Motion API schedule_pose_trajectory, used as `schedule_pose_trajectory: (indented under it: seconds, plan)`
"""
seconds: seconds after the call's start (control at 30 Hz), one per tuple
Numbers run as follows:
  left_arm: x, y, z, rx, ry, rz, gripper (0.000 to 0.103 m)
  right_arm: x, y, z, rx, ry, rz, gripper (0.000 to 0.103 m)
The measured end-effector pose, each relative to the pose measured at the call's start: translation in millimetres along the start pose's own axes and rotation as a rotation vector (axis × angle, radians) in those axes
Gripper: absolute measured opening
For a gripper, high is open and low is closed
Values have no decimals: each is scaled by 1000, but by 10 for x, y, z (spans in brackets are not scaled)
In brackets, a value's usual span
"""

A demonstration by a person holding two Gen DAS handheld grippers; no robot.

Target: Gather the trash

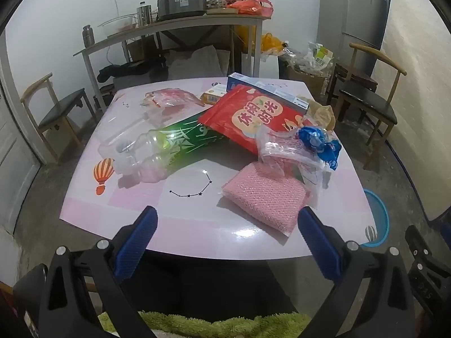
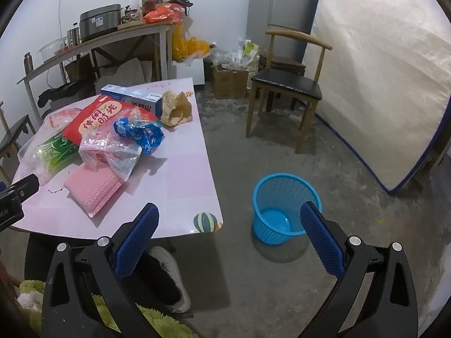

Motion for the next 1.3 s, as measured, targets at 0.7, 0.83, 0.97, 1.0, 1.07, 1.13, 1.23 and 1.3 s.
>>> schedule_pose_trajectory:
  seconds: [0.7, 0.83, 0.97, 1.0, 1.07, 1.13, 1.23, 1.3]
  plan:
    - [26, -9, -30, -12, 9, -2, 98, 6, 1, 10, -9, 2, 2, 97]
    - [47, 29, -34, -10, 11, -1, 98, 7, 5, -4, -10, 3, 3, 97]
    - [45, 29, -34, -12, 12, -1, 98, 9, 4, -2, -10, 4, 4, 97]
    - [44, 36, -35, -12, 14, -1, 98, 13, 1, -2, -10, 5, 4, 97]
    - [47, 41, -38, -13, 14, -1, 98, 20, -2, 0, -11, 5, 5, 97]
    - [48, 42, -40, -13, 15, 0, 98, 32, -5, 2, -11, 4, 4, 97]
    - [57, 62, -48, -18, 18, 2, 98, 44, -14, 5, -9, 7, 6, 97]
    - [53, 60, -49, -22, 22, 2, 98, 88, 4, 2, -9, 7, 6, 97]
Point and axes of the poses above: each gripper's, at about its wrist camera, not at the fingertips, and z roughly the way its jaws point, x to its left, y to its top, the point moved 8 cm from there along z, roughly the way its jaws point, and after that the axes turned 7 degrees about -z, right-handed, at the moved point
